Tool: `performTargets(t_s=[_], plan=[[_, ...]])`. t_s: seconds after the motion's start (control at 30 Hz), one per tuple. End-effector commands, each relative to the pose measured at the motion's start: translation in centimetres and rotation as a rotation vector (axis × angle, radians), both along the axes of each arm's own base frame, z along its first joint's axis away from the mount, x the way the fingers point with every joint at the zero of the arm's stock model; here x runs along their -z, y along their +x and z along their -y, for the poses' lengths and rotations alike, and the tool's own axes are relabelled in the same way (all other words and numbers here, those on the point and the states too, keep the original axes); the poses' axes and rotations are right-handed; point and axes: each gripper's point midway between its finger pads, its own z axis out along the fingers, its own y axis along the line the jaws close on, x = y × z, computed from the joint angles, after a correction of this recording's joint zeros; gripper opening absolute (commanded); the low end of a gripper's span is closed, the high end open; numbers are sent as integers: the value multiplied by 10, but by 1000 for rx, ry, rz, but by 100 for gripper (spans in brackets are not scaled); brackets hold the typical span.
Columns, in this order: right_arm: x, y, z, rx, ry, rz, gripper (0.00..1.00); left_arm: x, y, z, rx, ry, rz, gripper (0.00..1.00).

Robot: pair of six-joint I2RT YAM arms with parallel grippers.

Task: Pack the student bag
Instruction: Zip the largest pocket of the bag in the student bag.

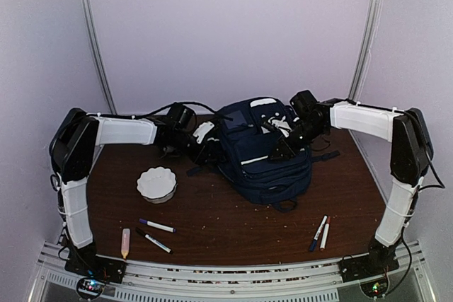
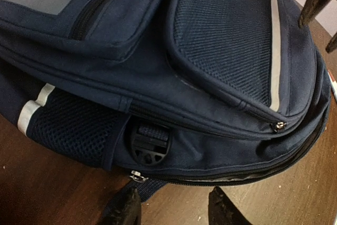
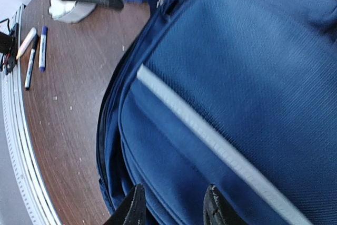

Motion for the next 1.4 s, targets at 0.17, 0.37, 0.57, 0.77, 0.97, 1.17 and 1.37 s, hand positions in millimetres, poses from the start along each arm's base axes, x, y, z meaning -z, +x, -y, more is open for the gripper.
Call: performTargets(t_s=[0.17, 0.37, 0.57, 0.77, 0.97, 1.17, 1.37], plan=[[33, -18, 10, 3, -60, -98, 38, 9, 6, -3, 106, -82, -33, 51], [52, -4, 18, 79, -139, -127, 37, 35, -3, -11, 152, -35, -10, 54], [70, 5, 32, 144, -198, -169, 37, 51, 2, -8, 158, -37, -5, 53], [80, 7, 40, 160, -231, -183, 36, 55, 15, -11, 134, -16, 41, 47], [82, 4, 37, 151, -222, -210, 37, 57, 21, -10, 122, -15, 46, 45], [81, 2, 34, 144, -203, -221, 37, 56, 27, -1, 114, -34, 21, 44], [81, -2, 31, 139, -182, -236, 37, 55, 29, 7, 111, -20, 11, 44]])
